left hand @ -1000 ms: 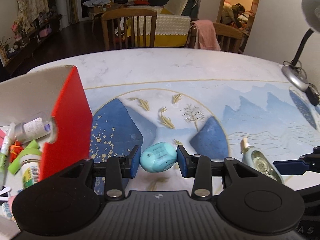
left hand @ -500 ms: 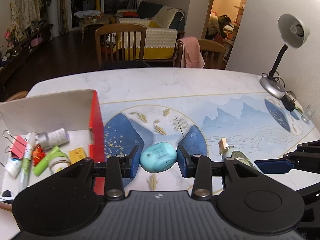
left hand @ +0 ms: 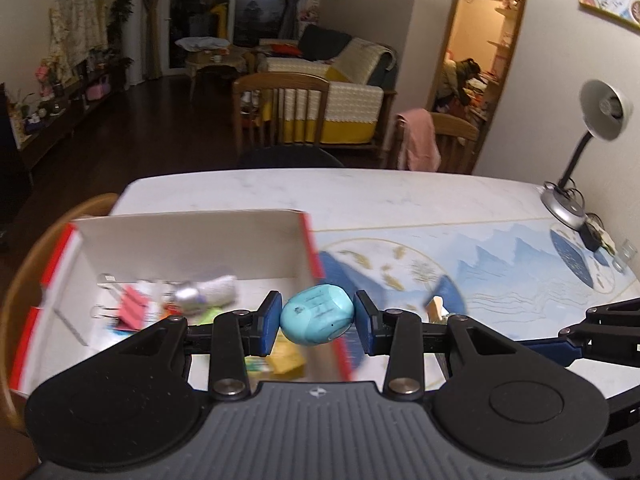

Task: Organize rigid objects
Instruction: 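Carry the dispenser with the right tool while the left tool carries the eraser into the box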

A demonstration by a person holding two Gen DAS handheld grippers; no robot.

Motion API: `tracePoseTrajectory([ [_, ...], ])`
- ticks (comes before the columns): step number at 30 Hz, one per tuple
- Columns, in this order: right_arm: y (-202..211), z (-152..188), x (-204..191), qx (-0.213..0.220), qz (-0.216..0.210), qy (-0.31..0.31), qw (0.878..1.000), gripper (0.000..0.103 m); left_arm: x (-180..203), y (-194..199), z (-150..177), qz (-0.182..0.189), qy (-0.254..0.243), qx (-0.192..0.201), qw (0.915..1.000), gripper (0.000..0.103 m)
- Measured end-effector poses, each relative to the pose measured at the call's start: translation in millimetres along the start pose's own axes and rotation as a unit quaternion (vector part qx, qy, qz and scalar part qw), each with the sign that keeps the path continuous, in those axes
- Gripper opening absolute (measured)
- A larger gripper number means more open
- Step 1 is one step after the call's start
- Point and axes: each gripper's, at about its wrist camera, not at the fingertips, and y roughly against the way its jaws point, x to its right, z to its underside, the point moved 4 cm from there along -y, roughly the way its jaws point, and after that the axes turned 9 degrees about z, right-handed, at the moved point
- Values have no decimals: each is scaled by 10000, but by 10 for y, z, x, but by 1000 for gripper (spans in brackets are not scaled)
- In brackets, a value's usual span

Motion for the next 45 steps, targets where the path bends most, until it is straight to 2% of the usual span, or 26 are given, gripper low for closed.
tracePoseTrajectory([
  [12, -236, -485, -952, 68, -201, 485, 9986, 50, -1087, 360, -83, -420, 15, 34, 9991, 38],
  [21, -712, -826, -1388, -26, -200, 716, 9972, 50, -1688, 204, -154, -549, -97, -325, 9979, 38],
  [27, -1130, -928, -1399, -274, -118, 625, 9976, 50, -1791, -131, -84, -451, -319, -729, 9958, 38],
  [31, -1362, -870, -1449, -518, -147, 671, 9963, 50, -1796, -379, 11, -366, -382, -1015, 9934, 38],
  [36, -1505, -729, -1536, -782, -313, 748, 9936, 50, -1801, -579, 142, -215, -457, -1353, 9895, 38],
  [45, -1635, -618, -1640, -1068, -264, 761, 9910, 50, -1831, -751, 293, -101, -440, -1738, 9837, 38],
])
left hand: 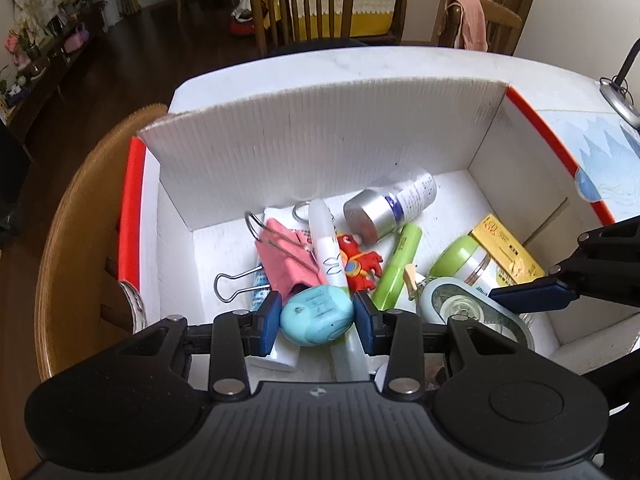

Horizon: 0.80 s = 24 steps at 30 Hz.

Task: Organize rigid objects
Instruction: 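Carry the dispenser with the right tool while the left tool carries the eraser into the box, then open the right tool releasing the dispenser while the left tool releases the eraser in the box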

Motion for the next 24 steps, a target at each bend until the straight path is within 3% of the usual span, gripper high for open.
tracePoseTrajectory([
  [14, -9, 54, 95, -82, -38, -310, 9995, 51, 53, -4, -7, 34, -110, -141, 9998, 38],
  [24, 88, 95, 137, 5, -15, -368, 9993, 60, 58, 41, 16, 152, -36, -125, 9998, 39],
])
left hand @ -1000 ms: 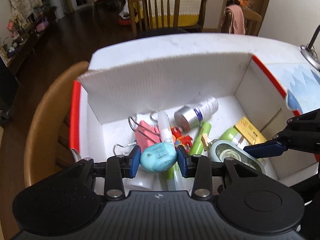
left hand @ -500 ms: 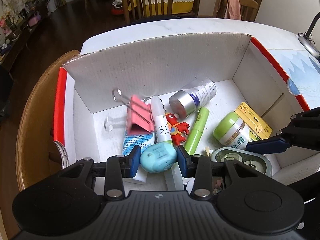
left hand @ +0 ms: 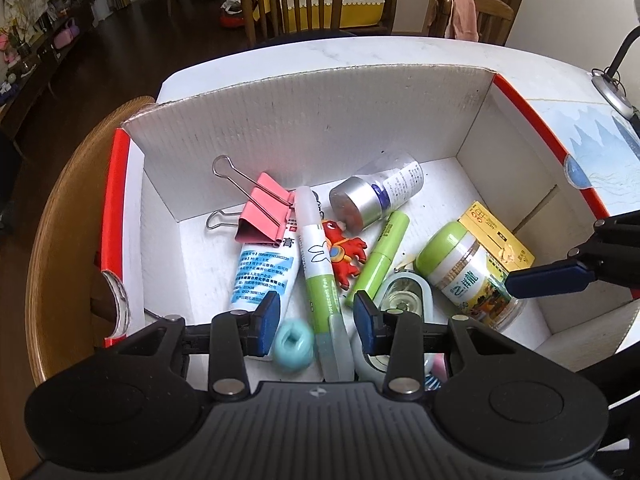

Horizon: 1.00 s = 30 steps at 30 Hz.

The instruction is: Organize rigid objects

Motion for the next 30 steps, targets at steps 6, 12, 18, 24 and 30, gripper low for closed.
tracePoseTrajectory([
  [6, 72, 15, 40, 61, 17, -48, 10000, 63, 14, 94, 18, 13, 47, 122, 9999, 51],
  [12, 182, 40, 83, 190, 17, -128, 9997, 64, 86, 253, 34, 37, 16, 363, 9993, 59],
  [18, 328, 59, 104, 333, 32, -150, 9993, 70, 156, 443, 58, 45, 18, 640, 9979, 63],
  [24, 477, 102, 102, 477, -2, -167, 9987, 73, 208, 584, 112, -25, 40, 832, 9965, 63],
  [30, 583, 153, 82, 608, -30, -136, 9981, 77, 254, 720, 182, -303, 35, 1066, 9938, 70],
])
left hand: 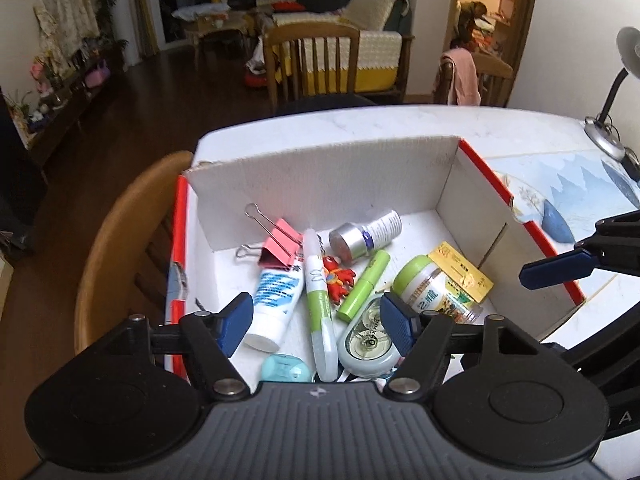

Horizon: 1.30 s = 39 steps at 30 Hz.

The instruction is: Organize rigid objects

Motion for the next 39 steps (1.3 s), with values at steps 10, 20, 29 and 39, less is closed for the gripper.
tracePoseTrajectory([
  [10, 230, 71, 9, 347, -83, -30, 9994, 87, -6, 254, 69, -92, 251, 332, 9991, 81],
  [20, 478, 162, 20, 886, -163, 27, 9959, 97, 0, 431, 181, -229, 478, 512, 9973, 103],
  [29, 724, 275, -1, 1395, -242, 98, 9899, 103, 72, 626, 291, -342, 366, 636, 9967, 103],
  [39, 855, 340, -78, 1506, -202, 131, 9883, 103, 116, 798, 394, -393, 332, 786, 9956, 103],
])
